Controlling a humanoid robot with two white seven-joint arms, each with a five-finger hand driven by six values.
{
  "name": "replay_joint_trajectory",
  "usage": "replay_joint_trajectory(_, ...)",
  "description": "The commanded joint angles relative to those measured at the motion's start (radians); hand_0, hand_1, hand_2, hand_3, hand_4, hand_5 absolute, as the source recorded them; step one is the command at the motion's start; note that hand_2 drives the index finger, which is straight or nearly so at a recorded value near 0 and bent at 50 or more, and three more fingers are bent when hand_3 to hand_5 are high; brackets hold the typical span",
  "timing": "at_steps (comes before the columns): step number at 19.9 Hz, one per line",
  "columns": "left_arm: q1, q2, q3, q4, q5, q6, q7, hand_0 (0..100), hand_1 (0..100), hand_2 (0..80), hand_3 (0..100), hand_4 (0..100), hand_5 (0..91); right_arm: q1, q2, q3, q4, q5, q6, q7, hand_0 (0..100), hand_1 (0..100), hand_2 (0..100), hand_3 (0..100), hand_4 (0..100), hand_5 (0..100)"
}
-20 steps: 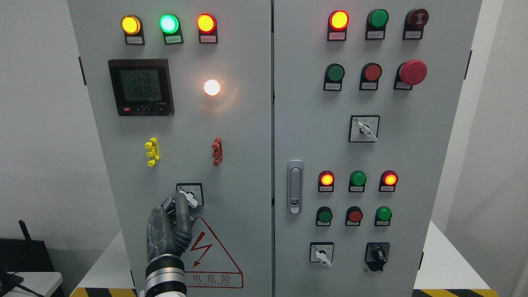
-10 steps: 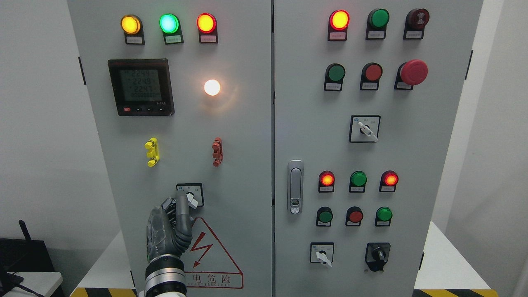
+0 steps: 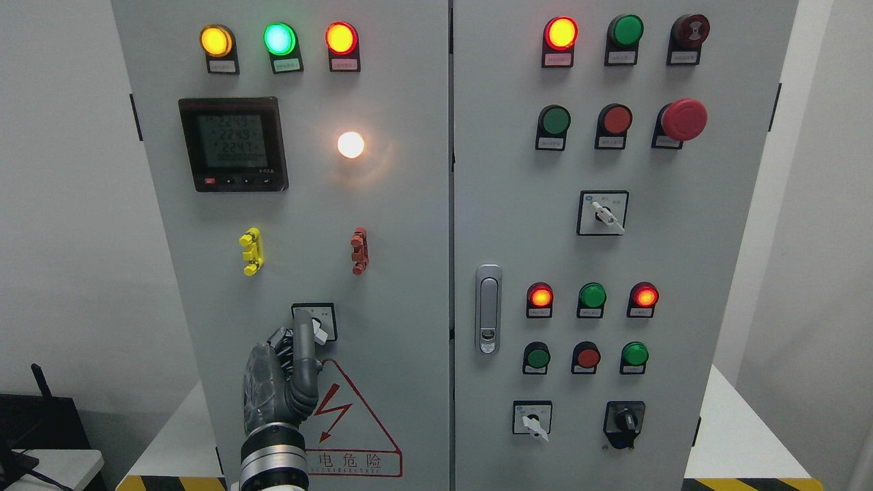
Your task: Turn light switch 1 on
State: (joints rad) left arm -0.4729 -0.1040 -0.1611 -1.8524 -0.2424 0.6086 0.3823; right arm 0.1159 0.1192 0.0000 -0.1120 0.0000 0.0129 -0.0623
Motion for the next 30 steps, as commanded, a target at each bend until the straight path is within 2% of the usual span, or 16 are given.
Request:
replay_joint_trajectory(1,0.013,0.001,0.0,-0.004,0.0,0.0,0.0,33,0,43.3,88,89,88.1,0.001,0.0,0.017,0.0,-0.025,-0.001,-0.001,12,39,0,0,0,0)
replay_joint_trajectory(11,0.045,0.006,0.006,-0.021,0.0,-0.009,-0.002,31,0,44.9,89,89,88.1,0.001,0.0,0.017,0.0,-0.025,-0.001,-0.001,12,39,0,0,0,0)
replay_joint_trajectory(18,0.069,0.007,0.009,-0.048,0.0,-0.036,-0.002,23,1,46.2,90,90,88.1,-0.001,-0.001,0.017,0.0,-0.025,0.001,-0.001,12,39,0,0,0,0)
replay_joint_trajectory(21,0.105,0.009,0.012,-0.06,-0.001,-0.079,-0.009,22,2,46.8,90,90,88.1,0.001,0.0,0.017,0.0,-0.025,0.001,-0.001,12,39,0,0,0,0)
replay_joint_trajectory(24,0.157,0.009,0.012,-0.09,-0.003,-0.139,-0.042,22,2,47.0,91,90,88.1,0.001,0.0,0.017,0.0,-0.025,-0.001,-0.001,12,39,0,0,0,0)
replay_joint_trajectory(30,0.302,0.032,0.05,-0.148,-0.005,-0.3,-0.042,19,1,47.7,91,90,87.9,0.001,0.0,0.017,0.0,-0.025,0.001,-0.001,12,39,0,0,0,0)
